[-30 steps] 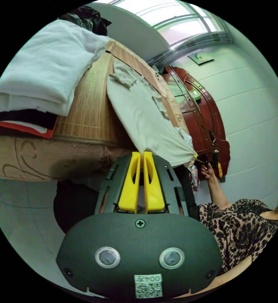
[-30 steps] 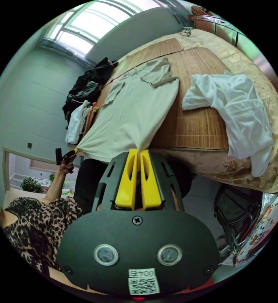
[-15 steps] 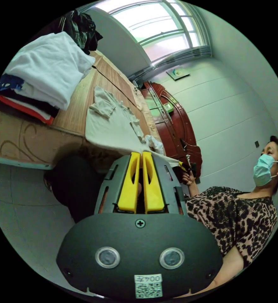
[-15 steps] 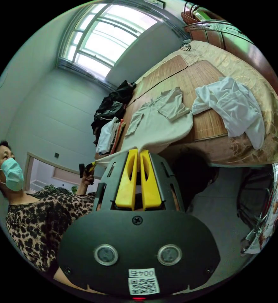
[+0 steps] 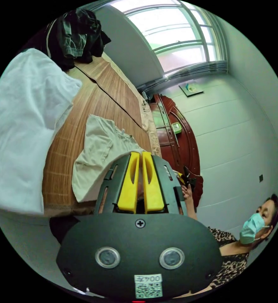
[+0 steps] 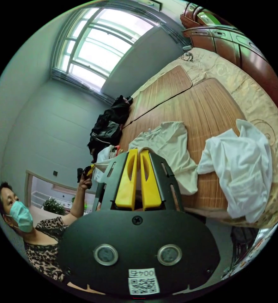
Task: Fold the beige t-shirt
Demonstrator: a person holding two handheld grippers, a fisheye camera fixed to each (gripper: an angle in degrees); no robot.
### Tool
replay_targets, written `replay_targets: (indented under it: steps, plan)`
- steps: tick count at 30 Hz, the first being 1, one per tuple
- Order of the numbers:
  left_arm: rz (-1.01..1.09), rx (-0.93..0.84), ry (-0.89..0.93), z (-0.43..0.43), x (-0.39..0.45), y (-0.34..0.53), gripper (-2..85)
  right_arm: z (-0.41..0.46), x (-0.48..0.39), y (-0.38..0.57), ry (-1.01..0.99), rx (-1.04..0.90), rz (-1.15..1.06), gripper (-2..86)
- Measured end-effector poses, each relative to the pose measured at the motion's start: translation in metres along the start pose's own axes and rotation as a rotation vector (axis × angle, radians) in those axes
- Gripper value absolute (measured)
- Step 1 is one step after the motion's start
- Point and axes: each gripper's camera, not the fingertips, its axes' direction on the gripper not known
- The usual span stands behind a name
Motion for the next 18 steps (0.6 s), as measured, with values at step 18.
replay_targets:
  steps: [18]
  plan:
    - [-0.344, 0.036, -0.011, 0.184, -0.228, -0.17, 6.6, 0.212, 0.177, -0.19, -0.168, -0.047, 0.361, 10.0]
